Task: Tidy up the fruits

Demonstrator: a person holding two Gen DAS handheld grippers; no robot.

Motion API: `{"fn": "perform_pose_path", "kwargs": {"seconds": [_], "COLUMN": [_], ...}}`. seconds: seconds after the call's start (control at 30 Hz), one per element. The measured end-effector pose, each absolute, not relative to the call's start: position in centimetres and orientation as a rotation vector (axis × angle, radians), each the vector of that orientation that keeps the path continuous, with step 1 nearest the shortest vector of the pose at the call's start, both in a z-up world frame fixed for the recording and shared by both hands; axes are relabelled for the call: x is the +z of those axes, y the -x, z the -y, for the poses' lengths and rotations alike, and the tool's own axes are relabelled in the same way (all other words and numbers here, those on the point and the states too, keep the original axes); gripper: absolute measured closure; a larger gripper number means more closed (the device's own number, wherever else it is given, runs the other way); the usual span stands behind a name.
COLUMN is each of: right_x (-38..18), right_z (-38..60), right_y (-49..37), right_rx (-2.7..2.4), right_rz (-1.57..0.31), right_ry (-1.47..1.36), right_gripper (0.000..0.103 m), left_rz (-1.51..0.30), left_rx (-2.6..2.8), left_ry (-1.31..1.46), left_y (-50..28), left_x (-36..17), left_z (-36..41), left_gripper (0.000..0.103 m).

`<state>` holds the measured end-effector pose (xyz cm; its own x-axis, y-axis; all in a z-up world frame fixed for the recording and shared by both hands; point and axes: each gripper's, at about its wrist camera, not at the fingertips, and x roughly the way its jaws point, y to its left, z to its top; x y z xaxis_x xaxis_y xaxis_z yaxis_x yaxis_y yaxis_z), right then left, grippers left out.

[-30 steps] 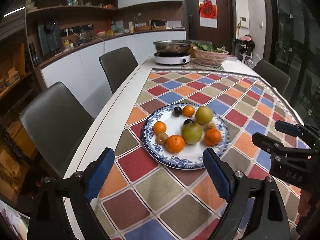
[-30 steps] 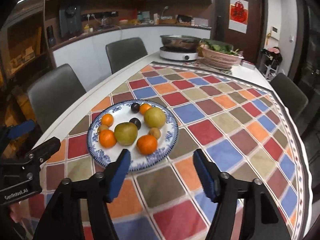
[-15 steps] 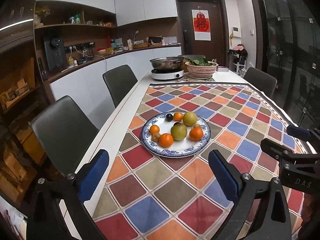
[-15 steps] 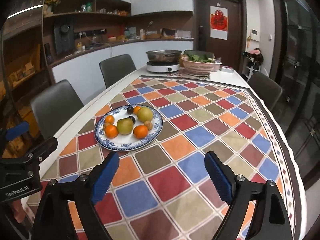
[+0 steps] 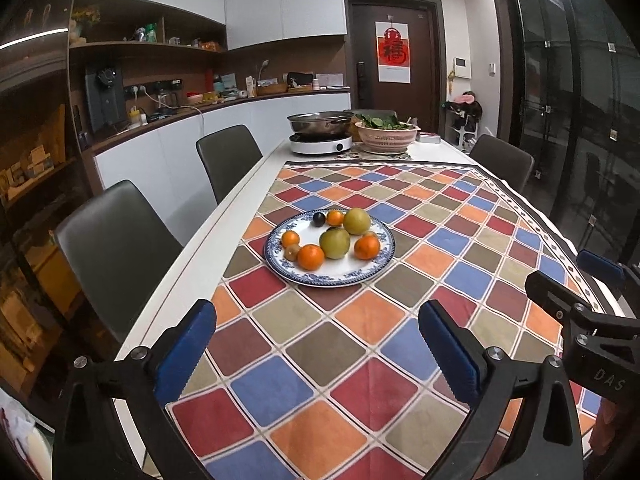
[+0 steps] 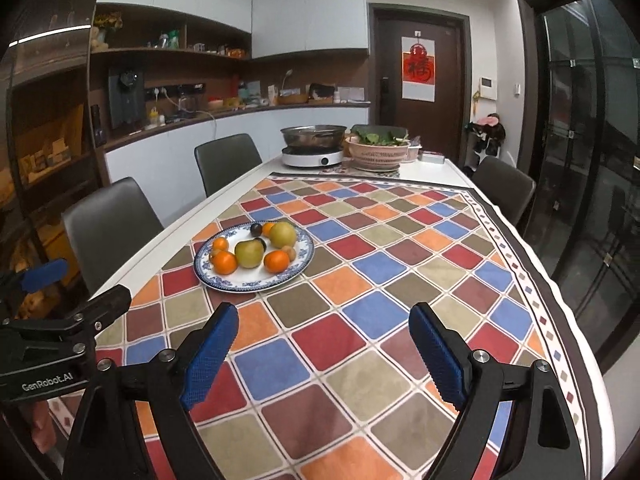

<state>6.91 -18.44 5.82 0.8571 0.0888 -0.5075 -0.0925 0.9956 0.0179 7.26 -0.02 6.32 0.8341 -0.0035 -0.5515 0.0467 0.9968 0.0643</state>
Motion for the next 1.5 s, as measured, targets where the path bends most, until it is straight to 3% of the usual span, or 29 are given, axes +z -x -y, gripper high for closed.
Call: {"fn": "perform_pose_path", "kwargs": {"seconds": [1.5], "right_x": [4.4], "right_z": [18.7], "right_y": [-4.4], "right_rx": [0.079], "right_rz": [-0.51], "right_ry": [-0.002], "right_gripper": [0.015], "left_rz": [-0.581], "left_rx": [-0.014], "left_ry": [-0.102], "left_y": [-4.8], "left_x": [4.3], "left_z": [0.3], "left_gripper": [0.0]}}
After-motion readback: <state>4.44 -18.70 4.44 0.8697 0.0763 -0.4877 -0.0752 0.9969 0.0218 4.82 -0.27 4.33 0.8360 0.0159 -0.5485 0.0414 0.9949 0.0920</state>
